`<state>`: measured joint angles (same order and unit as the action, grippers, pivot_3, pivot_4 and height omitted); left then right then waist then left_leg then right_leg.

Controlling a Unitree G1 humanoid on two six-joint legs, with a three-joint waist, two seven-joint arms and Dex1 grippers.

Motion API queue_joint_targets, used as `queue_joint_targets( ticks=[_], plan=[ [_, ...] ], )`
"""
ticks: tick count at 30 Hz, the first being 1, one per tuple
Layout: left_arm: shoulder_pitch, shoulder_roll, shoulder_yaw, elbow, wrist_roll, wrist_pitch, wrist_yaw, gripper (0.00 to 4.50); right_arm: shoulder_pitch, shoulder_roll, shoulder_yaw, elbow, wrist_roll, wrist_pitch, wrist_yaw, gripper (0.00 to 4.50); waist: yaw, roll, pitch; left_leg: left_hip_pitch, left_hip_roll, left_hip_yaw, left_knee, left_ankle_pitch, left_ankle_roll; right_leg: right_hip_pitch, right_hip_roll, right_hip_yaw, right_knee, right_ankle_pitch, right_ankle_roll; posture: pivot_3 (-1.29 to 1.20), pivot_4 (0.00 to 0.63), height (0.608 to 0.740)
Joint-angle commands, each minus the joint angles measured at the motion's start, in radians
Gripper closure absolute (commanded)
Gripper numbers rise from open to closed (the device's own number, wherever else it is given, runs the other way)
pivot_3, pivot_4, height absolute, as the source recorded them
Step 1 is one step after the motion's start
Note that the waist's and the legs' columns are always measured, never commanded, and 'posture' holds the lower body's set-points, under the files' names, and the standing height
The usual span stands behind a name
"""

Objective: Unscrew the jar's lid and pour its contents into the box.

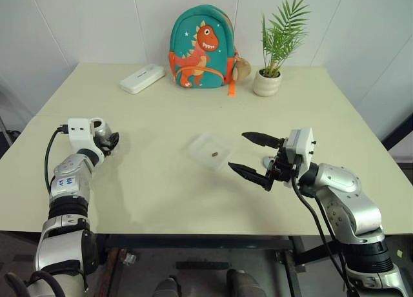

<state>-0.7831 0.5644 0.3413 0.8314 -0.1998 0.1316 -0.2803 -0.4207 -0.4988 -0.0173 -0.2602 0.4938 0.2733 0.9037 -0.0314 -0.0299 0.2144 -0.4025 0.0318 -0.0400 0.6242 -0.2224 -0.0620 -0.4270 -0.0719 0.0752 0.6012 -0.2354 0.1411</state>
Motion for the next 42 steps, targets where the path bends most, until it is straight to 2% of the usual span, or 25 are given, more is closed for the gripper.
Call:
queue_joint_targets(
  ticks=[1, 6, 11, 16, 20, 21, 22, 24, 25, 30, 33, 36, 39, 42],
  plan=[
    [0.029, 0.021, 0.014, -0.08, -0.021, 0.02, -0.015, 0.02, -0.021, -0.004, -0.004, -0.004, 0.007, -0.002, 0.003, 0.0, 0.0, 0.0, 0.0, 0.0, 0.0, 0.0, 0.0, 0.0, 0.0, 0.0, 0.0, 0.0, 0.0, 0.0, 0.0, 0.0, 0.15, 0.74],
    [0.093, 0.019, 0.015, -0.179, -0.032, 0.067, -0.029, 0.02, -0.025, 0.0, 0.003, -0.001, 0.006, 0.0, -0.004, 0.0, 0.001, 0.0, 0.0, 0.0, 0.0, 0.0, 0.0, 0.0, 0.0, 0.0, 0.0, 0.0, 0.0, 0.0, 0.0, 0.0, 0.15, 0.74],
    [0.22, 0.035, 0.02, -0.35, -0.016, 0.139, 0.005, 0.02, -0.006, 0.001, 0.003, -0.015, 0.011, 0.009, -0.008, 0.0, -0.001, 0.0, 0.0, 0.0, 0.0, 0.0, -0.001, 0.0, 0.0, 0.0, 0.0, 0.0, 0.0, 0.0, 0.0, 0.0, 0.15, 0.74],
    [0.414, 0.106, 0.009, -0.548, 0.039, 0.198, -0.006, 0.02, 0.019, -0.012, -0.011, -0.022, 0.024, 0.019, -0.001, 0.0, -0.007, -0.001, 0.0, 0.0, 0.001, 0.0, -0.001, 0.0, 0.0, 0.0, 0.0, 0.0, -0.001, 0.0, -0.001, 0.0, 0.15, 0.74],
    [0.551, 0.144, 0.009, -0.68, 0.025, 0.233, -0.073, 0.02, 0.007, -0.024, -0.008, 0.005, 0.031, 0.03, 0.031, 0.0, -0.005, 0.0, 0.0, 0.0, 0.001, 0.0, -0.002, 0.0, 0.0, -0.001, 0.0, 0.0, -0.002, -0.002, -0.004, 0.0, 0.15, 0.74],
    [0.575, 0.153, 0.004, -0.705, 0.025, 0.237, -0.09, 0.02, 0.001, -0.026, -0.006, 0.012, 0.031, 0.03, 0.038, 0.0, -0.005, 0.0, 0.0, 0.0, 0.001, 0.0, -0.002, 0.0, 0.0, 0.0, 0.0, 0.0, -0.004, -0.008, -0.015, 0.0, 0.15, 0.74],
    [0.602, 0.167, 0.001, -0.733, 0.027, 0.227, -0.117, 0.02, -0.011, -0.027, -0.004, 0.023, 0.031, 0.031, 0.045, 0.0, -0.005, 0.0, 0.0, 0.0, 0.002, 0.001, -0.002, 0.0, 0.0, 0.0, 0.0, 0.0, -0.004, -0.01, -0.019, 0.0, 0.15, 0.74],
    [0.632, 0.185, -0.004, -0.772, 0.025, 0.217, -0.157, 0.02, -0.03, -0.032, -0.005, 0.043, 0.032, 0.032, 0.061, 0.0, -0.005, 0.0, 0.0, 0.0, 0.002, 0.001, -0.002, 0.0, 0.0, 0.0, 0.0, 0.0, -0.006, -0.009, -0.019, 0.0, 0.15, 0.74],
    [0.647, 0.2, -0.011, -0.804, -0.003, 0.179, -0.231, 0.02, -0.045, -0.04, -0.007, 0.06, 0.034, 0.034, 0.078, 0.0, -0.005, 0.0, 0.0, 0.0, 0.002, 0.001, -0.002, 0.0, 0.0, 0.0, 0.0, 0.0, -0.007, -0.009, -0.02, 0.0, 0.15, 0.74],
    [0.685, 0.232, -0.038, -0.951, -0.165, 0.038, -0.571, 0.02, -0.078, -0.108, -0.024, 0.141, 0.019, 0.009, 0.165, 0.0, 0.0, -0.001, -0.001, -0.001, 0.002, 0.003, -0.003, 0.0, 0.0, 0.0, -0.002, 0.0, -0.012, -0.008, -0.021, 0.0, 0.15, 0.74],
    [0.689, 0.268, -0.09, -0.956, -0.116, -0.063, -0.668, 0.02, -0.071, -0.136, -0.045, 0.145, 0.005, 0.008, 0.15, 0.0, 0.0, -0.001, 0.0, -0.001, 0.002, 0.005, -0.007, 0.0, 0.0, 0.0, -0.002, 0.0, -0.014, -0.008, -0.021, 0.0, 0.15, 0.74],
    [0.654, 0.252, -0.119, -0.94, -0.082, -0.155, -0.667, 0.02, -0.044, -0.169, -0.089, 0.107, 0.037, 0.054, 0.135, 0.0, -0.002, 0.0, 0.0, -0.001, 0.002, 0.007, -0.01, 0.0, 0.0, -0.002, -0.002, 0.002, -0.014, -0.008, -0.021, 0.0, 0.15, 0.74],
    [0.6, 0.199, -0.105, -0.943, -0.125, -0.125, -0.619, 0.02, -0.002, -0.197, -0.125, 0.082, 0.042, 0.068, 0.127, 0.0, 0.002, 0.0, 0.0, -0.001, 0.002, 0.007, -0.01, -0.001, 0.001, -0.002, -0.002, 0.002, -0.014, -0.008, -0.021, 0.0, 0.15, 0.74],
    [0.559, 0.19, -0.076, -0.942, -0.164, -0.09, -0.613, 0.02, 0.057, -0.239, -0.149, 0.042, 0.042, 0.087, 0.132, 0.0, 0.001, 0.0, 0.0, -0.001, 0.002, 0.007, -0.009, 0.0, 0.001, -0.002, -0.001, 0.003, -0.013, -0.008, -0.019, 0.0, 0.15, 0.74]
  ],
)
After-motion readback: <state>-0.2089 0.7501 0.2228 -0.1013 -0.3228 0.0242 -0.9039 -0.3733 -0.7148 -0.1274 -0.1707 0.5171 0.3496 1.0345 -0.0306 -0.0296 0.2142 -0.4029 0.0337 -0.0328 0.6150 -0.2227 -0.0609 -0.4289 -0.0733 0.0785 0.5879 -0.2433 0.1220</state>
